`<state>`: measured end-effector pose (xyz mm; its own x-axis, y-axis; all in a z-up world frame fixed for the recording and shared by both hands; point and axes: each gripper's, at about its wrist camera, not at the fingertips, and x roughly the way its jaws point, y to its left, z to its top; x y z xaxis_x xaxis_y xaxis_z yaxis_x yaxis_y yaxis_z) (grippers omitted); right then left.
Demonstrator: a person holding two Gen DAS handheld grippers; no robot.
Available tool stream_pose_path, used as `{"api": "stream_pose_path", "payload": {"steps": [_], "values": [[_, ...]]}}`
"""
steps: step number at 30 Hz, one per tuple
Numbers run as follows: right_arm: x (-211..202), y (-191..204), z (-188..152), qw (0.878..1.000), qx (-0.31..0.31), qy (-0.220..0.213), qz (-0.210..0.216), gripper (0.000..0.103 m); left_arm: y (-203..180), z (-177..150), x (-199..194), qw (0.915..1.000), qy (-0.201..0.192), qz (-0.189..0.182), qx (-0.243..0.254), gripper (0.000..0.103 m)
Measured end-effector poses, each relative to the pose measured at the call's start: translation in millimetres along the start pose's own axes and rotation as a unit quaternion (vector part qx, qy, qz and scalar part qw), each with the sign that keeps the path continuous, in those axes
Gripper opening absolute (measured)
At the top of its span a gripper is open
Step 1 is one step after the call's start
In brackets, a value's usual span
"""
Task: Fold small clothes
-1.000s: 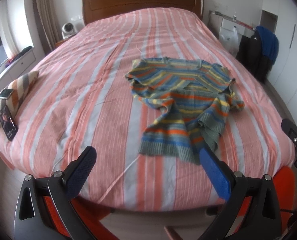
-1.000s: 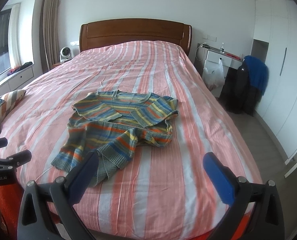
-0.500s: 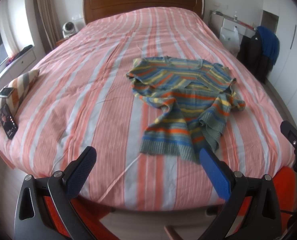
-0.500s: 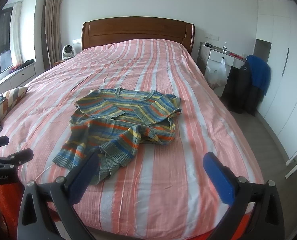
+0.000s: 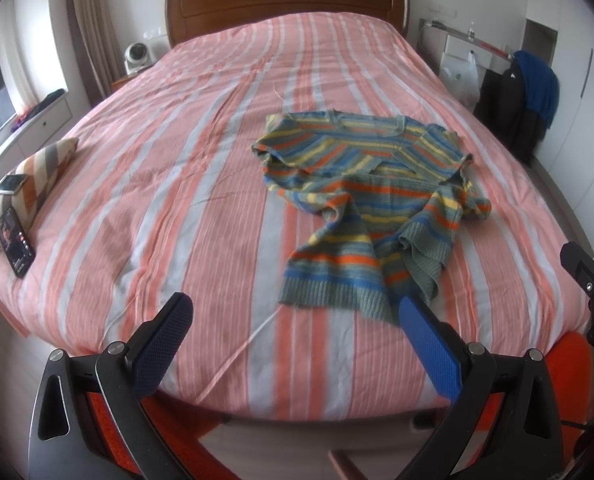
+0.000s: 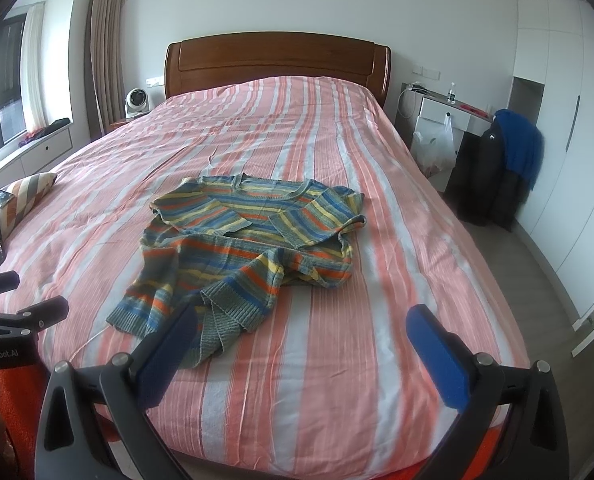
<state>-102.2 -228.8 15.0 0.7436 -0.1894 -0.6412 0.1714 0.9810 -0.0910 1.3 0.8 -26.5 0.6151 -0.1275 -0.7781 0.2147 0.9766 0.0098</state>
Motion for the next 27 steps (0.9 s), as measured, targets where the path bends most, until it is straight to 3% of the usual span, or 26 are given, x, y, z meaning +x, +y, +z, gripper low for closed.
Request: {"api": "stream_pose_path", "payload": {"steps": [27], "values": [[1.5, 4.3, -2.4, 1.0, -0.003, 0.005, 0.005, 0.103, -0.5, -2.4, 3.1, 1.0, 0.002, 0.0, 0.0, 0.103]]}}
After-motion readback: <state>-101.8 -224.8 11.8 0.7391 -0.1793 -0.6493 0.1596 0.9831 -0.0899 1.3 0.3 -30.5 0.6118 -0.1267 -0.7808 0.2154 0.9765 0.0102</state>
